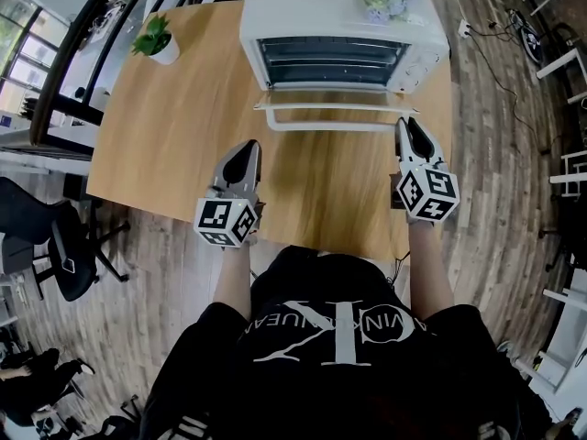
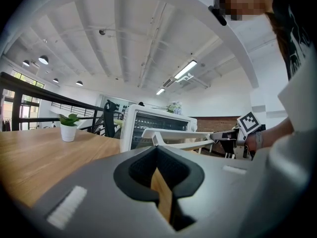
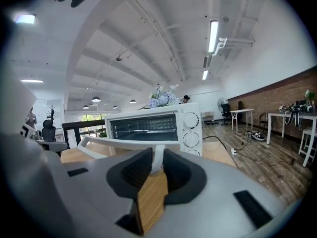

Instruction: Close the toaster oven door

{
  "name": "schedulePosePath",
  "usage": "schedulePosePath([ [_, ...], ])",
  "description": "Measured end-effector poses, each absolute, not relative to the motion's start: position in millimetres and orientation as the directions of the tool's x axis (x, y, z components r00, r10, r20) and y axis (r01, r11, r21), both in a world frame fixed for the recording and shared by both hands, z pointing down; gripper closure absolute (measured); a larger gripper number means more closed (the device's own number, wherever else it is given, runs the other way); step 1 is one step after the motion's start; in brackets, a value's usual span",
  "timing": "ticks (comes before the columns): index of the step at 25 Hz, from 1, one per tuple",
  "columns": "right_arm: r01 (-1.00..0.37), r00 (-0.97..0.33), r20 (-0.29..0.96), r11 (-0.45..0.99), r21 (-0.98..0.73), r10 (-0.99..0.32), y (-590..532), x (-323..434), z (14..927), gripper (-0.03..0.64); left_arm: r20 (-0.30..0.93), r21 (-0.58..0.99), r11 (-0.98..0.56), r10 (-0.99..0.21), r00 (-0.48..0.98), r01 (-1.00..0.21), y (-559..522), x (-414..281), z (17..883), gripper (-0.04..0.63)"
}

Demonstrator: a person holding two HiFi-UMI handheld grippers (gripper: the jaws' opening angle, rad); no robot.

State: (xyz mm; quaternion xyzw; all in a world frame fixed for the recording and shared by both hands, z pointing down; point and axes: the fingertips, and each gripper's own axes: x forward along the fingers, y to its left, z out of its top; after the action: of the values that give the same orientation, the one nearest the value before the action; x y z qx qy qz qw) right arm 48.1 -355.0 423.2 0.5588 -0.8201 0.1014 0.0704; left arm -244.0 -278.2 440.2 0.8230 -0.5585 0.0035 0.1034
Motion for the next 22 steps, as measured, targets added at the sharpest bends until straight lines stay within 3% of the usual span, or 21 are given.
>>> schedulePosePath([
  [22,-0.953,-0.303,0.146,0.295,-0.069,-0.942,-395,45,382,0.543,0.077,0.154,-0.414,-0.900,0.429,-0.897,-320,-253,421,0.584],
])
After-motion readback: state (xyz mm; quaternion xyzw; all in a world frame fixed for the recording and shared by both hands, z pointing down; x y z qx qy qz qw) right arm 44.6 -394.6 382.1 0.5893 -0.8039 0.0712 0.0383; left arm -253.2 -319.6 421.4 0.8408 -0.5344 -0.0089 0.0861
